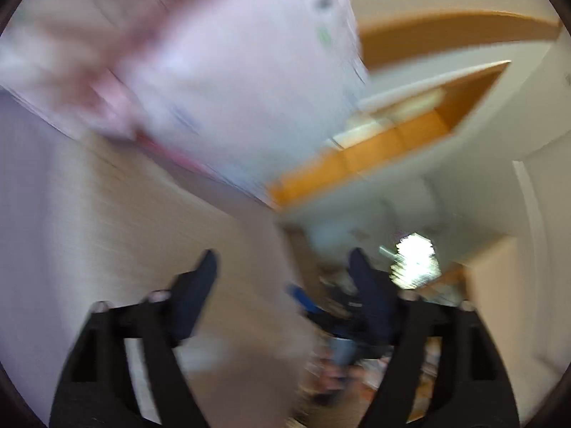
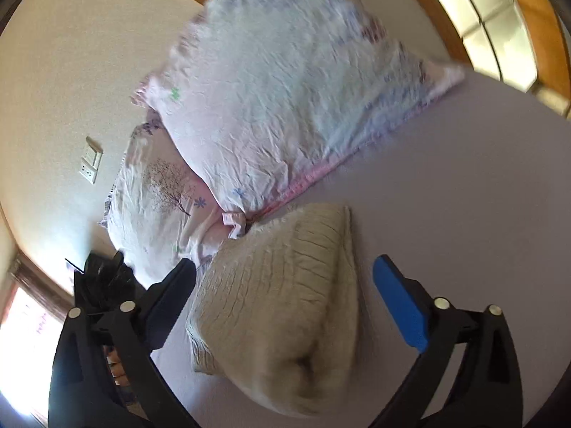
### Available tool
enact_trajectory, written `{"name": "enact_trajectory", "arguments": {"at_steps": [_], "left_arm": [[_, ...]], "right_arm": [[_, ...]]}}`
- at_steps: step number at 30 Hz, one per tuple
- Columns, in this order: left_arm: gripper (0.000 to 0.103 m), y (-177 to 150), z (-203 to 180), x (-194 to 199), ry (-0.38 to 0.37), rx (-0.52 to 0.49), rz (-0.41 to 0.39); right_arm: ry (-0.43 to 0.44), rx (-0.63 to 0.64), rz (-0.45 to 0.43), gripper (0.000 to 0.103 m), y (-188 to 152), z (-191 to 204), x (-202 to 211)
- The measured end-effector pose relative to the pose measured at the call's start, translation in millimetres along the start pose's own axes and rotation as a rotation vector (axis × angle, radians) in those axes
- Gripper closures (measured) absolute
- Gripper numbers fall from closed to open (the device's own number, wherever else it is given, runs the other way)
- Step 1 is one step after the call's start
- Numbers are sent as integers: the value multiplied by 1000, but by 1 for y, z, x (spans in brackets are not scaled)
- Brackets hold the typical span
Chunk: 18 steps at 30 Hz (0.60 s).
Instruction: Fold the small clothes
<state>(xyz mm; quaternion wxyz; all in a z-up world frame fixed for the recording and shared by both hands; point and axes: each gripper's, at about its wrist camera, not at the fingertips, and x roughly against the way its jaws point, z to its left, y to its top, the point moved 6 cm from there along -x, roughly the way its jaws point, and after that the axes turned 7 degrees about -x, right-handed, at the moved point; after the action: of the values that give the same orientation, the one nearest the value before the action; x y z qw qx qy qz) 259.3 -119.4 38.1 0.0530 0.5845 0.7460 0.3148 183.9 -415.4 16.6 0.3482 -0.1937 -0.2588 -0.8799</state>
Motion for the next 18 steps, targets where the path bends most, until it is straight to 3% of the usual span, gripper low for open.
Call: {"name": "enact_trajectory", "arguments": {"at_steps": [3,5,6,7,10,11,12,14,15,16,18], "left_arm": [[24,-4,45,22,171,66,36],[24,-15,62,20,209,100,100],[24,-19,66,18,224,101,120],[24,-22,68,13,238,93,139],[24,-31,75,-5,253,77,186],[24,-34,77,-13,254,77,203],[24,-36,78,-20,260,78,214],[25,-37,75,-28,266,45,191],[31,-42,74,-30,268,31,190],[49,-42,75,-31,266,32,184],[65,-42,74,-23,208,46,159]], "right_arm": [[-29,-44,118,2,1,-13,-34],[-51,-67,175,7,1,-20,-56],[-49,-85,198,18,0,-22,-65],[-48,-94,220,22,-2,-23,-72],[-59,-58,247,26,-6,-21,-82],[-65,-59,251,32,-6,-21,-83],[-67,-66,261,49,-9,-24,-85],[-14,-78,255,63,-13,-23,-85],[6,-86,243,67,-15,-20,-84],[11,-82,231,69,-16,-16,-82],[50,-57,216,71,-20,1,-80]]}}
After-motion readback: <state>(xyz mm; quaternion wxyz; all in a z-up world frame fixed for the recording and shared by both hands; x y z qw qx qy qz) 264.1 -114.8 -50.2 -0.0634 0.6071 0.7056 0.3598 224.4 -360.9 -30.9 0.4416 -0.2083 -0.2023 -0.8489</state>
